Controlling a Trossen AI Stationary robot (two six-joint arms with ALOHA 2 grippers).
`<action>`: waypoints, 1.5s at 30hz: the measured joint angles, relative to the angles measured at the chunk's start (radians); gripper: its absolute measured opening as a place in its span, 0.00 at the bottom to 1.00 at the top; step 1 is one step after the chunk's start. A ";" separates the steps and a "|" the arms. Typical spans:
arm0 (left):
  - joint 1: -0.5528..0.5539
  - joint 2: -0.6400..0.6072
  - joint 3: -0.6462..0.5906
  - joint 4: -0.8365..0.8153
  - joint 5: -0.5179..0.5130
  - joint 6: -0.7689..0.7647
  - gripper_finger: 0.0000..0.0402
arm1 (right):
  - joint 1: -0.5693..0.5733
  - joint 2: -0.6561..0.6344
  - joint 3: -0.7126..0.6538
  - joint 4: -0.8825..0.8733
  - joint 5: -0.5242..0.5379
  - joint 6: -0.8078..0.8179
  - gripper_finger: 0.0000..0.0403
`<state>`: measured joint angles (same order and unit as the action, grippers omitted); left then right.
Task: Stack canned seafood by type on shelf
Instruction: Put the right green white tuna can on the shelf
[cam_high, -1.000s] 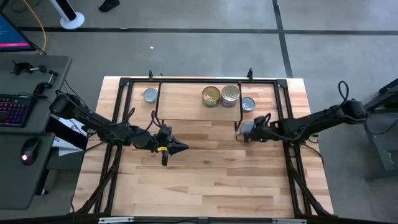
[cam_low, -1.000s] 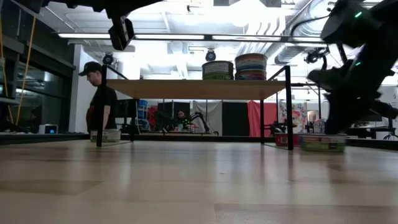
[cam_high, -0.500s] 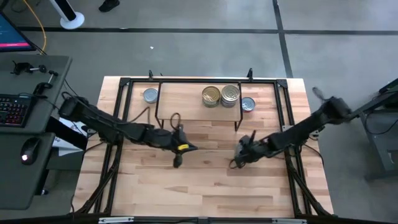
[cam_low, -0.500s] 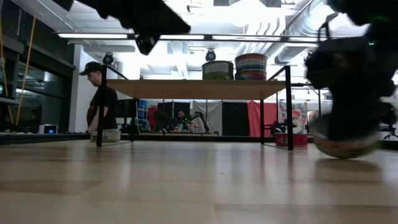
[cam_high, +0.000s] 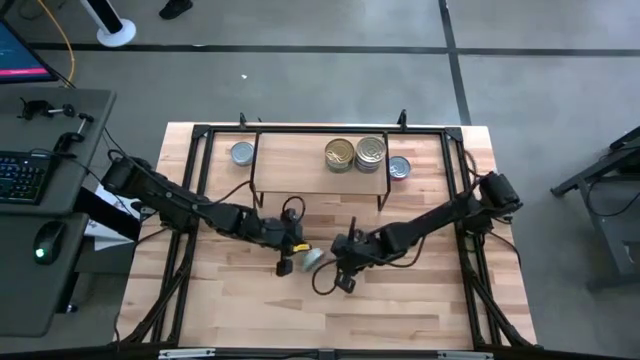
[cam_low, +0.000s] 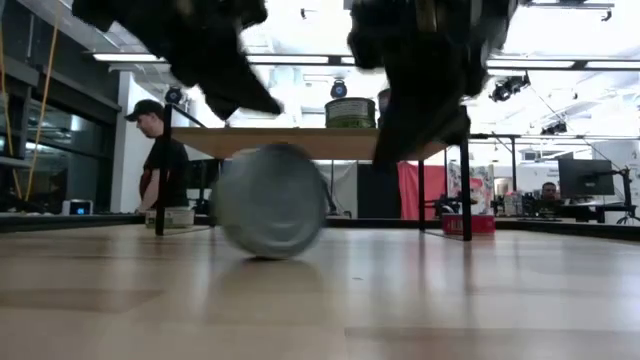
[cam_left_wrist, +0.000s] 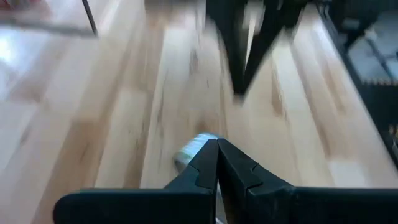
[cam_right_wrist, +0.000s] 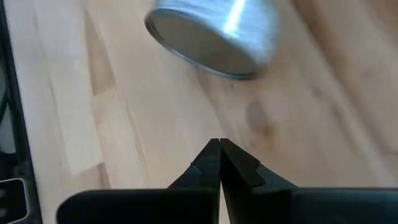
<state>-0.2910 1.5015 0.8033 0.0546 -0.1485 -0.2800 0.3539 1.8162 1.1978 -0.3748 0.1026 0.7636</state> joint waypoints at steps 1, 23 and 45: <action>-0.006 -0.003 -0.013 -0.018 0.020 -0.007 0.00 | 0.000 -0.010 0.021 -0.040 0.014 -0.004 0.00; -0.435 -0.402 -0.140 -0.313 -0.134 -0.530 0.08 | -0.088 -0.045 0.004 -0.221 0.146 0.021 0.00; -0.476 -0.385 -0.140 -0.684 0.033 -0.571 0.63 | -0.107 -0.045 0.004 -0.221 0.141 -0.042 0.00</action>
<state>-0.7669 1.1164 0.6636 -0.6289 -0.1151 -0.8512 0.2474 1.7710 1.2022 -0.5953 0.2435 0.7212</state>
